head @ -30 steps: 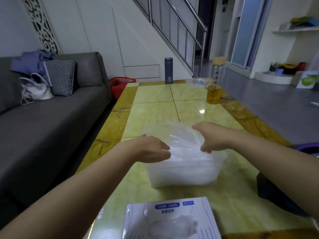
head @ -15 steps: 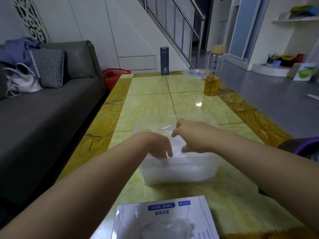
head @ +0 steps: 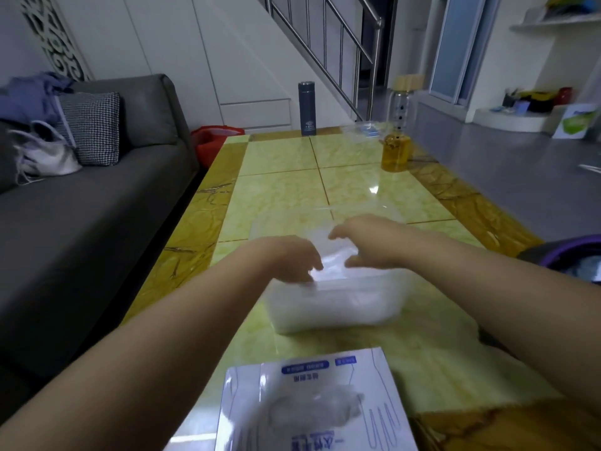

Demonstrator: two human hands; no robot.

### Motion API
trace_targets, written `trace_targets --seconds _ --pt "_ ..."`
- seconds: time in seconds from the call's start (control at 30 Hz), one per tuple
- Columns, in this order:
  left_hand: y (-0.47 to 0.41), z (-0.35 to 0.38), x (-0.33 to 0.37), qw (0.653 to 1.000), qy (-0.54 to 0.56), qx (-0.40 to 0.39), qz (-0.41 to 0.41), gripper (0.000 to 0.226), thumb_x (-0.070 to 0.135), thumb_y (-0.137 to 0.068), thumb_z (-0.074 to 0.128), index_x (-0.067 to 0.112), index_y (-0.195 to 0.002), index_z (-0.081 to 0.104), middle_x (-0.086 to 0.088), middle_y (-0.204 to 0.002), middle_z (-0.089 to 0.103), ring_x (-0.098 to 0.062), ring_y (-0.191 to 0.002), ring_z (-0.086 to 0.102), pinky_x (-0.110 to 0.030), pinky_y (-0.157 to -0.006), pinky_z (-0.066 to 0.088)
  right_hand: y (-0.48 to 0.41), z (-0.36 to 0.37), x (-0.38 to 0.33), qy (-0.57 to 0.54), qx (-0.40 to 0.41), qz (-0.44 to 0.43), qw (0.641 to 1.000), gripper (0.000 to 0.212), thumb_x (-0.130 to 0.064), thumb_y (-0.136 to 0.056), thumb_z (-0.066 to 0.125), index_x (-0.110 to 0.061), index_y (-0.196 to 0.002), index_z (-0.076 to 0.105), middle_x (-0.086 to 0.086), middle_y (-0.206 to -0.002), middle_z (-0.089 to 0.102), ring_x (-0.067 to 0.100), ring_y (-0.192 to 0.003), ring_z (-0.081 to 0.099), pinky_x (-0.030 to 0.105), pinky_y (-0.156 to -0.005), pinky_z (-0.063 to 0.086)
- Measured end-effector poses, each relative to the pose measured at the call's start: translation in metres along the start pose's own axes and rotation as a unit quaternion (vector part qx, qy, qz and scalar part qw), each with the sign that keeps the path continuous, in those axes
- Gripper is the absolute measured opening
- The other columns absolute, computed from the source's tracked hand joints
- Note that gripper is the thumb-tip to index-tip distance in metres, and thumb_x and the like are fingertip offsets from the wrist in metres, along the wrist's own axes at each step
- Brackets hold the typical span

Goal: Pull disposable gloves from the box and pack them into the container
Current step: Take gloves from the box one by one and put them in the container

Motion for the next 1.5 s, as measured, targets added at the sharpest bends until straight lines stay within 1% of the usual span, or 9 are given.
trace_targets --seconds 0.13,0.23,0.43,0.87,1.03,1.13,1.23,1.4,1.5 --pt "0.069 -0.041 0.002 0.968 0.116 0.223 0.021 0.034 0.016 -0.095 0.054 0.021 -0.128 0.058 0.006 -0.126 0.062 -0.009 -0.112 0.057 -0.023 -0.096 0.043 0.069 -0.047 -0.049 -0.066 0.146 -0.090 0.983 0.025 -0.026 -0.092 0.060 -0.025 -0.116 0.066 -0.012 -0.108 0.065 -0.007 -0.071 0.049 0.008 -0.066 0.036" --pt "0.128 -0.030 0.005 0.922 0.199 0.329 0.031 0.027 0.013 -0.094 0.054 0.021 -0.116 0.065 0.009 -0.107 0.067 -0.001 -0.090 0.059 -0.015 -0.080 0.047 0.108 -0.007 -0.094 -0.033 0.038 -0.162 0.986 0.020 -0.027 -0.092 0.059 -0.026 -0.110 0.069 -0.014 -0.099 0.064 -0.007 -0.070 0.049 0.005 -0.060 0.033" --pt "0.156 0.079 0.023 0.975 0.184 0.124 0.009 0.051 0.042 -0.083 0.069 0.027 -0.130 0.054 0.005 -0.130 0.053 -0.010 -0.114 0.050 -0.026 -0.096 0.042 0.130 0.058 -0.119 0.020 -0.056 -0.125 0.990 0.032 -0.033 -0.093 0.057 -0.017 -0.120 0.065 0.001 -0.116 0.063 0.018 -0.103 0.057 0.026 -0.075 0.039" --pt "0.162 0.095 0.028 0.958 0.255 0.131 -0.007 0.070 0.041 -0.076 0.075 0.026 -0.136 0.043 0.005 -0.135 0.050 -0.016 -0.117 0.050 -0.024 -0.090 0.040 0.170 -0.112 -0.124 -0.161 0.271 -0.138 0.939 0.013 -0.013 -0.093 0.057 -0.009 -0.098 0.068 -0.010 -0.087 0.061 0.005 -0.082 0.056 0.016 -0.074 0.042" --pt "0.194 0.055 0.030 0.765 0.625 0.102 0.115 0.086 0.052 -0.065 0.079 0.028 -0.139 0.042 0.009 -0.132 0.057 -0.009 -0.122 0.054 -0.037 -0.102 0.043 0.181 -0.111 -0.110 -0.232 0.210 -0.114 0.943 0.015 -0.011 -0.093 0.058 -0.020 -0.099 0.067 -0.016 -0.092 0.064 -0.013 -0.085 0.056 0.008 -0.075 0.044" --pt "0.204 0.025 0.026 0.650 0.734 0.138 0.141 0.043 0.037 -0.072 0.074 0.019 -0.109 0.065 -0.003 -0.103 0.071 -0.019 -0.101 0.066 -0.031 -0.084 0.055 0.187 -0.115 -0.108 -0.250 0.203 -0.107 0.941 0.017 -0.011 -0.091 0.060 -0.022 -0.100 0.067 -0.011 -0.089 0.067 -0.012 -0.076 0.057 0.009 -0.071 0.044" --pt "0.208 0.002 0.020 0.619 0.746 0.220 0.113 0.008 0.011 -0.086 0.059 0.009 -0.091 0.065 -0.005 -0.079 0.069 -0.017 -0.080 0.068 -0.029 -0.086 0.054 0.189 -0.114 -0.097 -0.331 0.200 -0.069 0.920 0.028 -0.015 -0.087 0.065 -0.030 -0.111 0.062 0.003 -0.103 0.067 0.009 -0.088 0.064 0.024 -0.082 0.053" --pt "0.213 -0.027 0.013 0.560 0.769 0.283 0.122 0.018 -0.005 -0.093 0.049 0.011 -0.088 0.055 0.008 -0.053 0.055 -0.005 -0.051 0.057 -0.023 -0.072 0.056 0.182 -0.074 -0.070 -0.715 0.096 0.049 0.691 0.081 -0.013 -0.077 0.071 -0.023 -0.145 0.029 0.009 -0.115 0.053 0.024 -0.095 0.059 0.033 -0.082 0.053" --pt "0.215 -0.032 0.006 0.527 0.788 0.304 0.095 0.037 -0.005 -0.091 0.052 0.011 -0.125 0.047 0.009 -0.061 0.060 -0.001 -0.055 0.061 -0.017 -0.060 0.053 0.182 -0.064 -0.065 -0.749 0.097 0.062 0.652 0.078 -0.015 -0.082 0.068 -0.024 -0.147 0.026 0.010 -0.113 0.051 0.022 -0.088 0.059 0.033 -0.080 0.053"
Point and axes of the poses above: each hand's wrist, its own y-axis away from the middle knuckle, its own z-axis out of the palm, x = y × z, the point moved 10 cm from there along -y, towards the middle knuckle
